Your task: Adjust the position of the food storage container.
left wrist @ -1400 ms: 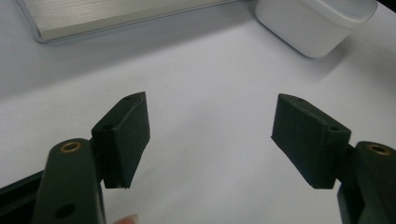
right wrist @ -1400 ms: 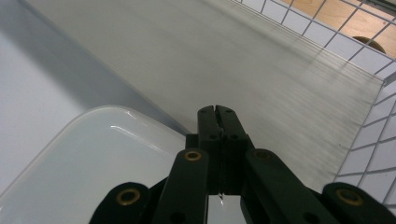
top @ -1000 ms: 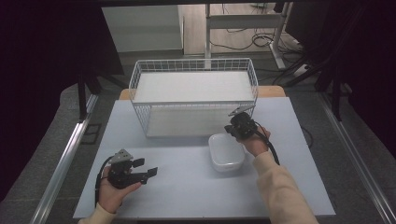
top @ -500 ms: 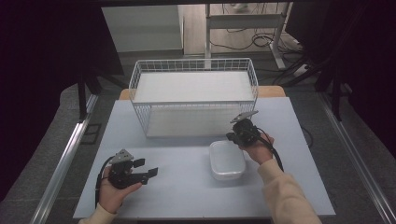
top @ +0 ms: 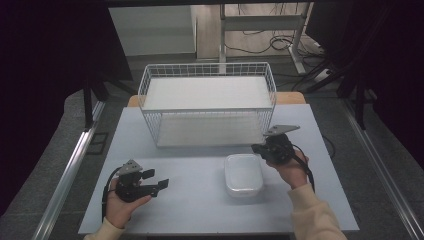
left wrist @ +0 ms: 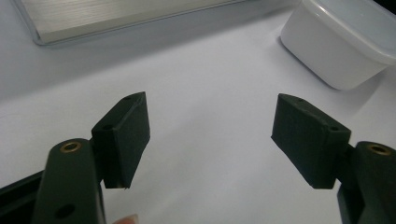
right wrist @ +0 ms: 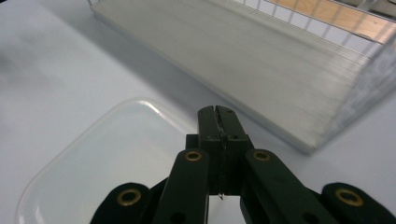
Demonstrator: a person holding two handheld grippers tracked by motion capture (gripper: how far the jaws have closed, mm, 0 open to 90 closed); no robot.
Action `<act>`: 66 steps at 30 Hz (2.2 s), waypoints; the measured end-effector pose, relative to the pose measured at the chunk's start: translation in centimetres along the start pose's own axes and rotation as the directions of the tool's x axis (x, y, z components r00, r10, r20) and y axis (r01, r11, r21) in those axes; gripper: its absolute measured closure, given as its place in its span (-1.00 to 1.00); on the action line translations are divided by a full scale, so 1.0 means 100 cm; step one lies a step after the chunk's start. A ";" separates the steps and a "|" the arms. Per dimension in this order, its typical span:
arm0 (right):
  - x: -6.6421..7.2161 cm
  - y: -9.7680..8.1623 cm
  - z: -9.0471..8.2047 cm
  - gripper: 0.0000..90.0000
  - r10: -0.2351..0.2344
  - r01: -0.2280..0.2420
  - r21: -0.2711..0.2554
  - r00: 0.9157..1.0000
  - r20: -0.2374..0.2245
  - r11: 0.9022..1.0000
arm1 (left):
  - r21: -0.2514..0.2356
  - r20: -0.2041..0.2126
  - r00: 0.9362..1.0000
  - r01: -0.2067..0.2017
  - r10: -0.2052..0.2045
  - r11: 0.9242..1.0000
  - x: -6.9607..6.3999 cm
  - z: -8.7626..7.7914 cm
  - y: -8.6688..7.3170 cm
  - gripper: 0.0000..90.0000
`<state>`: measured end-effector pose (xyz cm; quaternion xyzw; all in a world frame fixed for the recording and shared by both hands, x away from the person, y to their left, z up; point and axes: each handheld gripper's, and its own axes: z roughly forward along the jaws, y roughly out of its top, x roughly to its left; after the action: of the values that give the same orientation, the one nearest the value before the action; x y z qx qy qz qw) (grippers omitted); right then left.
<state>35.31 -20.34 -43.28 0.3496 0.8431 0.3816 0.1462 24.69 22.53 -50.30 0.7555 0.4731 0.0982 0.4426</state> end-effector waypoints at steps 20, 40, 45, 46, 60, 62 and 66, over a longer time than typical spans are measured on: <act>-0.009 -0.065 -0.008 1.00 0.075 -0.077 0.131 0.997 0.021 0.988 | 0.000 0.000 1.000 -0.009 0.009 1.000 0.000 0.000 0.000 -0.39; 0.011 -0.062 0.008 1.00 0.048 -0.042 0.171 0.998 -0.032 0.984 | 0.004 -0.002 1.000 -0.014 0.014 1.000 -0.001 0.001 0.000 -0.39; 0.021 -0.059 0.012 1.00 0.029 -0.019 0.167 0.998 -0.057 0.986 | 0.003 -0.002 1.000 -0.014 0.014 1.000 -0.001 0.000 0.000 -0.39; 0.022 -0.059 0.013 1.00 0.030 -0.019 0.166 0.998 -0.063 0.986 | 0.005 -0.002 1.000 -0.014 0.014 1.000 -0.001 0.001 0.000 -0.39; 0.045 -0.048 0.029 1.00 0.002 0.014 0.154 0.995 -0.099 0.988 | 0.007 -0.001 1.000 -0.013 0.013 1.000 -0.002 0.001 0.000 -0.39; 0.047 -0.046 0.032 1.00 -0.006 0.021 0.151 0.995 -0.101 0.988 | 0.008 -0.002 1.000 -0.014 0.014 1.000 -0.002 0.002 0.000 -0.39; 0.052 -0.042 0.038 1.00 -0.015 0.031 0.147 0.994 -0.108 0.989 | 0.010 -0.001 1.000 -0.017 0.017 1.000 -0.002 0.002 0.000 -0.39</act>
<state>31.56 -16.60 -48.83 0.3290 0.8797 0.3341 0.0790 24.71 22.24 -50.35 0.7616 0.4675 0.1000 0.4375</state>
